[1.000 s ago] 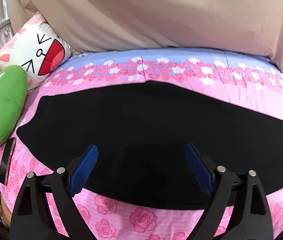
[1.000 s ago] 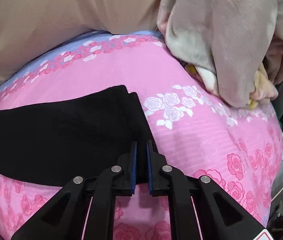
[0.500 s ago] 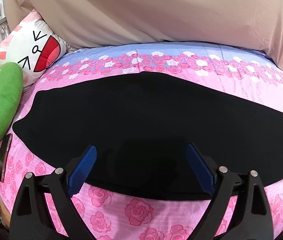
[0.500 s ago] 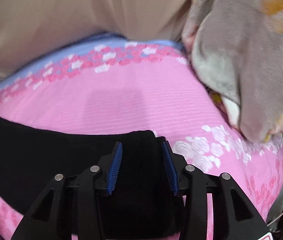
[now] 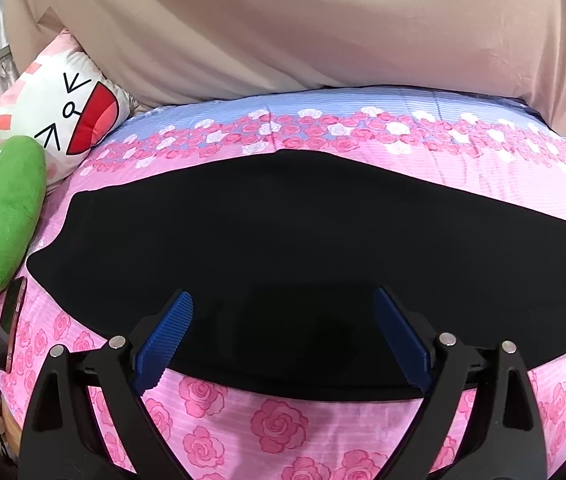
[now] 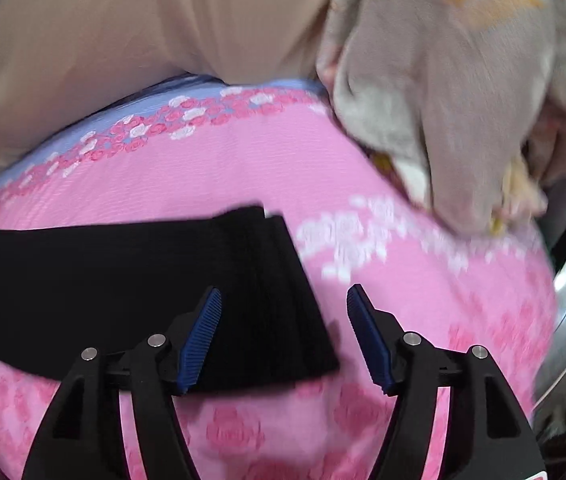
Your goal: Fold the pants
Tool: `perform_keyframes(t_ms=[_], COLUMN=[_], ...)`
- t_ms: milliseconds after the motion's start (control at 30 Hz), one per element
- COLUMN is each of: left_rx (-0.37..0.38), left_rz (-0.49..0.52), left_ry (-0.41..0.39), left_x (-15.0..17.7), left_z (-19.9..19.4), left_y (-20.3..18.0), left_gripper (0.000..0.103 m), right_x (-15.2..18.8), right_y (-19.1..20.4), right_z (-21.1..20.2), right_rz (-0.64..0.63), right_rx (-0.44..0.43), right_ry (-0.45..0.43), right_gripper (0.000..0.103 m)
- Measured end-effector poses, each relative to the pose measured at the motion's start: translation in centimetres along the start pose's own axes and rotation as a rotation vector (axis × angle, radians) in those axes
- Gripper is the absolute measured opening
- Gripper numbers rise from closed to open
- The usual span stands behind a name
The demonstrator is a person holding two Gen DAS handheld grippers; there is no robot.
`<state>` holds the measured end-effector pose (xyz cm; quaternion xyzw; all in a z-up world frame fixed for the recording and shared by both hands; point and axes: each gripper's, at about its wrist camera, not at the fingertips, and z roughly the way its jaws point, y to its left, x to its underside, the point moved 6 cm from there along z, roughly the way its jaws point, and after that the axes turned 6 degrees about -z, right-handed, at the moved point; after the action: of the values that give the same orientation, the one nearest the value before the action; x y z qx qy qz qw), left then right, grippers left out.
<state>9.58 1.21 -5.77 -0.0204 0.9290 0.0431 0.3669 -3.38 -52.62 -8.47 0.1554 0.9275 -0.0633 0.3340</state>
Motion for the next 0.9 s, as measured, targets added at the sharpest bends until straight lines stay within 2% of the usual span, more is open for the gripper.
perform_keyframes(t_ms=[33, 100, 167, 200, 233, 267, 300, 367, 500, 733, 833, 900], left_rx=[0.004, 0.015, 0.023, 0.025, 0.027, 0.025, 0.023, 0.016, 0.003, -0.003, -0.026, -0.014], left_rz=[-0.002, -0.005, -0.004, -0.004, -0.005, -0.007, -0.012, -0.03, -0.054, -0.101, -0.124, -0.181], left_ry=[0.001, 0.004, 0.001, -0.001, -0.006, -0.008, -0.009, -0.017, -0.026, -0.046, -0.032, 0.003], left_x=[0.1, 0.3, 0.5, 0.6, 0.7, 0.8, 0.8, 0.8, 0.7, 0.7, 0.8, 1.1], left_z=[0.0, -0.2, -0.6, -0.7, -1.0, -1.1, -1.3, -1.6, -1.8, -2.1, -1.6, -1.1], left_y=[-0.1, -0.3, -0.3, -0.3, 0.0, 0.2, 0.6, 1.7, 3.7, 8.0, 10.4, 12.7], left_gripper=[0.09, 0.09, 0.09, 0.09, 0.09, 0.09, 0.09, 0.09, 0.09, 0.092, 0.092, 0.092], right_x=[0.7, 1.6, 1.4, 1.4, 1.3, 1.2, 1.1, 0.5, -1.5, -4.6, -5.0, -5.3], right_y=[0.0, 0.1, 0.1, 0.2, 0.3, 0.8, 1.2, 3.0, 8.4, 22.4, 27.4, 28.2], right_z=[0.2, 0.8, 0.9, 1.0, 1.2, 1.0, 0.9, 0.0, -2.5, -5.6, -5.5, -5.3], right_rz=[0.021, 0.042, 0.071, 0.081, 0.09, 0.108, 0.128, 0.088, 0.023, -0.166, -0.256, -0.265], right_rx=[-0.031, -0.039, -0.056, -0.059, -0.065, -0.112, -0.145, -0.098, -0.157, -0.296, -0.277, -0.267], right_ry=[0.019, 0.042, 0.035, 0.037, 0.037, 0.033, 0.029, 0.002, -0.07, -0.141, -0.149, -0.15], right_gripper=[0.064, 0.065, 0.063, 0.051, 0.027, 0.018, 0.018, 0.018, 0.018, 0.019, 0.018, 0.018])
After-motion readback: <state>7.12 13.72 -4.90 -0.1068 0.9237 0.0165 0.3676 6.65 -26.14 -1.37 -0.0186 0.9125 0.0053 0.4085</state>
